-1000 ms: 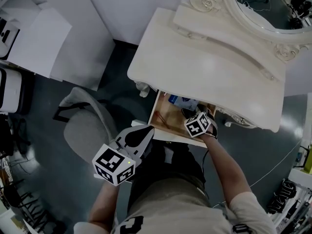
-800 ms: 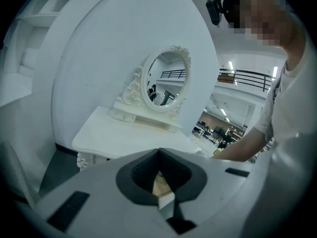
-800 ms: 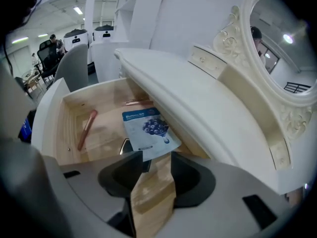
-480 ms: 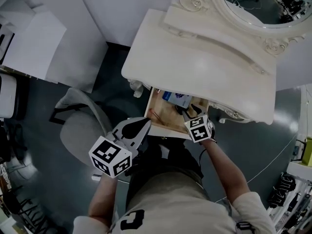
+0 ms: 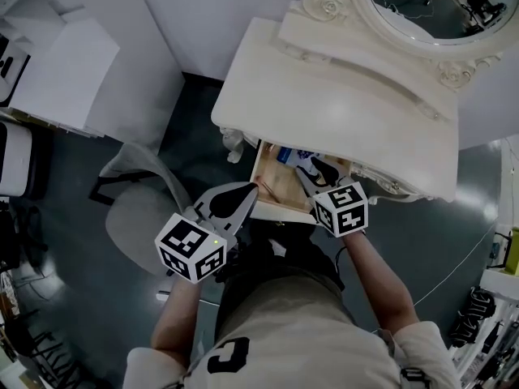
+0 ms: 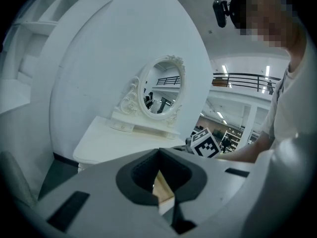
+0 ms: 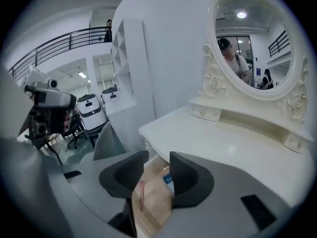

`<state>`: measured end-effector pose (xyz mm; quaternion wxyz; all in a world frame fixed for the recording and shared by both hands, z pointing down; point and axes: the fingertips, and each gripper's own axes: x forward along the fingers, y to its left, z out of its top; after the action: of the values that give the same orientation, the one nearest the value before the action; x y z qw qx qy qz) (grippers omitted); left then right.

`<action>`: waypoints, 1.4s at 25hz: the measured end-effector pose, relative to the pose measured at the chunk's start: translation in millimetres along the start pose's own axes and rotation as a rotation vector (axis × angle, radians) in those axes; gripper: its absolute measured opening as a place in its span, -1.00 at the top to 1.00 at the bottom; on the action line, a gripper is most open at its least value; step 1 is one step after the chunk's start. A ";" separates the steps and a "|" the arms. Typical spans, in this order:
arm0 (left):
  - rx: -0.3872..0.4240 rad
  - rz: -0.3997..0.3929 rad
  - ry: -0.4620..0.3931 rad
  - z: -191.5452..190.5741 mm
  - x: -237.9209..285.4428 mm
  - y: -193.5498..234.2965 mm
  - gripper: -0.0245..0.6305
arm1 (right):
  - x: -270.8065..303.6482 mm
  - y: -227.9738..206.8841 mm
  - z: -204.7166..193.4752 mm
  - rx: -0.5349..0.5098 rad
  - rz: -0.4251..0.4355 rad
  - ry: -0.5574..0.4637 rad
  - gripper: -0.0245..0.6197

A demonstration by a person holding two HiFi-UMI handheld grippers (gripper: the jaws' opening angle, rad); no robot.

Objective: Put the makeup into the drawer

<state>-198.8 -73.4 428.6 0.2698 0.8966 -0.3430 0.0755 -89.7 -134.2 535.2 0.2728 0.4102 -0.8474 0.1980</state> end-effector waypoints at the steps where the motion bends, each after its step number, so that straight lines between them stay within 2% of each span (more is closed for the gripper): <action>1: 0.005 -0.001 -0.005 1.1 -0.7 -0.5 0.76 | -2.8 2.8 5.8 0.008 0.005 -0.014 0.41; 3: 0.008 -0.005 -0.013 2.9 -2.2 -0.8 0.76 | -7.9 8.7 14.5 0.017 0.014 -0.034 0.48; 6: 0.002 -0.029 -0.015 3.3 -1.7 -4.5 0.76 | -15.8 18.7 20.8 0.016 0.037 -0.047 0.76; 8: 0.003 -0.046 -0.008 1.5 1.6 -8.8 0.76 | -21.7 24.4 21.1 0.012 0.054 -0.048 0.82; 15: 0.048 -0.073 -0.003 7.0 13.0 -35.2 0.76 | -57.6 27.4 22.8 0.030 0.090 -0.100 0.84; 20: 0.095 -0.082 0.005 10.6 25.1 -62.4 0.76 | -92.5 16.0 28.1 0.049 0.101 -0.174 0.84; 25: 0.132 -0.110 0.022 5.9 47.4 -110.2 0.76 | -143.4 -3.3 18.4 0.047 0.082 -0.221 0.84; 35: 0.195 -0.132 0.058 -16.8 86.1 -210.8 0.76 | -238.8 -42.7 -32.8 0.055 0.051 -0.277 0.84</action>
<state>5.1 16.7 379.3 0.1954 0.9367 -0.2662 0.1165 77.3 -0.6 416.2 0.1369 0.4190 -0.8814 0.1696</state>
